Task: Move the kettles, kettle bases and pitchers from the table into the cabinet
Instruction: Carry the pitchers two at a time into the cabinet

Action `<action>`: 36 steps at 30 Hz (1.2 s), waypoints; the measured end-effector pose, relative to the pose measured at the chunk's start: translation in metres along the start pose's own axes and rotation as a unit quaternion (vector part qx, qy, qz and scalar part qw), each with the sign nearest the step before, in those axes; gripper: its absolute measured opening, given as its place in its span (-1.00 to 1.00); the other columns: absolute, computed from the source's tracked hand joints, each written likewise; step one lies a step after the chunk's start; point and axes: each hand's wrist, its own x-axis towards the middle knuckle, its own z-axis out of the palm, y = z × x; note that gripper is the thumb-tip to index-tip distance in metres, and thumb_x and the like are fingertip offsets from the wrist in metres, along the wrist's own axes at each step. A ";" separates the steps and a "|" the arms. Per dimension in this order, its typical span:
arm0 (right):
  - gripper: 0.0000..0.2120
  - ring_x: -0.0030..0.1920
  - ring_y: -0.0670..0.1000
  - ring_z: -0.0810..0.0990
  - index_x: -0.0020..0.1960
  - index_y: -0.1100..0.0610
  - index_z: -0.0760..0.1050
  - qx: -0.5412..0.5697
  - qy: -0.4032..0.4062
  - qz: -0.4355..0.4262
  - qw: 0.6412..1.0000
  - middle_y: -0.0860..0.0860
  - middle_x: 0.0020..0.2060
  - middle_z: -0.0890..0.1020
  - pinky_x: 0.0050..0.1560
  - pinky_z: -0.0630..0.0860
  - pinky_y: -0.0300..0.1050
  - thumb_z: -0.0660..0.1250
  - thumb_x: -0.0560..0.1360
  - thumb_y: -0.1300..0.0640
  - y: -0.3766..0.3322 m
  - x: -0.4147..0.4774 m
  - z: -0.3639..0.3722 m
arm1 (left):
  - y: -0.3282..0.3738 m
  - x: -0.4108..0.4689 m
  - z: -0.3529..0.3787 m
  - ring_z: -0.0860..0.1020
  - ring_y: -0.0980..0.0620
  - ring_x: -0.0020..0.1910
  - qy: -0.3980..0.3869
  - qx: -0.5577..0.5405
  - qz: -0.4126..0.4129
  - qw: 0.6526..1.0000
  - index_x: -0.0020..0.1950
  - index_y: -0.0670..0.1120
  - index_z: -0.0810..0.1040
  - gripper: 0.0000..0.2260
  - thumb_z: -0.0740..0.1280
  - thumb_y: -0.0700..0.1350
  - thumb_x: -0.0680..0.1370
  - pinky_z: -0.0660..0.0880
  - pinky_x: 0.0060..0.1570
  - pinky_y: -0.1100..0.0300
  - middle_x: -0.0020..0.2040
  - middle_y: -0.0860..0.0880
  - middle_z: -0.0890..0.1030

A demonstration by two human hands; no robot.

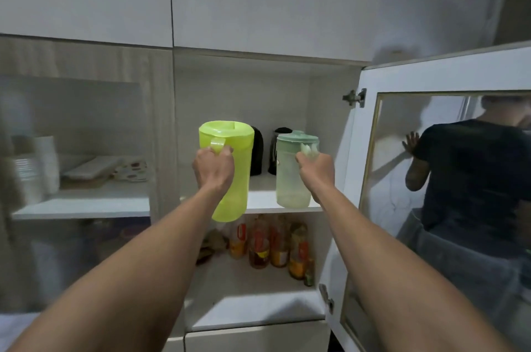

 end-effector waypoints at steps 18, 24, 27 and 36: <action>-0.76 -0.42 0.03 0.42 -0.36 0.08 0.41 0.006 -0.024 0.013 1.000 -0.01 -0.46 0.47 -0.32 0.35 -0.09 0.33 0.45 0.08 0.051 0.147 0.101 | -0.060 0.136 0.101 0.40 -0.09 -0.39 0.025 0.022 -0.021 0.999 -0.32 -0.16 0.41 -0.72 0.36 -0.05 0.51 0.32 -0.26 0.12 -0.39 -0.08 0.44; -0.79 -0.32 0.03 0.54 -0.15 0.22 0.58 -0.004 -0.062 0.010 0.998 0.05 -0.32 0.59 -0.36 0.38 -0.13 0.34 0.52 0.08 0.077 0.196 0.156 | -0.090 0.183 0.122 0.48 -0.17 -0.30 0.053 0.045 -0.047 0.996 -0.36 -0.12 0.41 -0.72 0.35 -0.05 0.50 0.33 -0.22 0.12 -0.39 -0.08 0.48; -0.77 -0.18 0.13 0.61 -0.07 0.25 0.63 0.003 -0.081 0.002 0.997 0.11 -0.22 0.65 -0.20 0.42 -0.13 0.35 0.51 0.07 0.092 0.221 0.194 | -0.111 0.208 0.131 0.57 -0.25 -0.18 0.080 0.063 -0.047 0.994 -0.33 -0.17 0.46 -0.72 0.35 -0.02 0.49 0.40 -0.19 0.08 -0.31 -0.18 0.54; -0.64 0.13 0.25 0.64 0.20 0.28 0.61 -0.068 -0.163 -0.022 0.984 0.25 0.11 0.67 -0.14 0.41 -0.09 0.33 0.57 0.03 0.128 0.284 0.306 | -0.159 0.273 0.150 0.62 -0.28 0.01 0.166 0.128 -0.080 0.974 -0.13 -0.25 0.59 -0.79 0.34 -0.10 0.50 0.50 -0.04 0.02 -0.04 -0.33 0.65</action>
